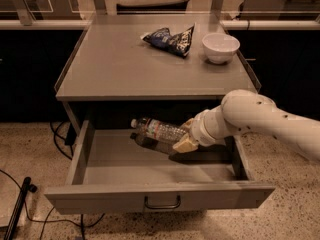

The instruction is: Place water bottle into top drawer

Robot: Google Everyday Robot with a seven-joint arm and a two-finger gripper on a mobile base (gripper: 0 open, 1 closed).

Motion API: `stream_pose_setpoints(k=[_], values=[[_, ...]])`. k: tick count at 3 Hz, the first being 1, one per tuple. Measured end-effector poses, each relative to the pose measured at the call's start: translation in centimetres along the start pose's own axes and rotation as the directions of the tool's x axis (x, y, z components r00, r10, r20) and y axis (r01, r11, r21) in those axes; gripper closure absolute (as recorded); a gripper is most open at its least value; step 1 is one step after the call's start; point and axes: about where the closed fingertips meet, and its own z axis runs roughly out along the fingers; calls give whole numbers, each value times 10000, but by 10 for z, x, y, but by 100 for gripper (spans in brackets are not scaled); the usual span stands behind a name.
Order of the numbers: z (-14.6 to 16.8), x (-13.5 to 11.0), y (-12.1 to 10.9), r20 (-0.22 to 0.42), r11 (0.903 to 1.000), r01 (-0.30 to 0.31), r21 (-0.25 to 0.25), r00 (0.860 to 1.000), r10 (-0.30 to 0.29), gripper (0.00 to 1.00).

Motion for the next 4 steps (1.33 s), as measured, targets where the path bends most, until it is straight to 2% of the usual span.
stream_pose_setpoints(k=[1,2,4], values=[[12,2,24,-72,9999,-117,-83,9999,116,100],[14,4,27,-106,9998,-122,-140,9999,120,81],[14,4,27,-106,9998,-122,-141,9999,120,36]])
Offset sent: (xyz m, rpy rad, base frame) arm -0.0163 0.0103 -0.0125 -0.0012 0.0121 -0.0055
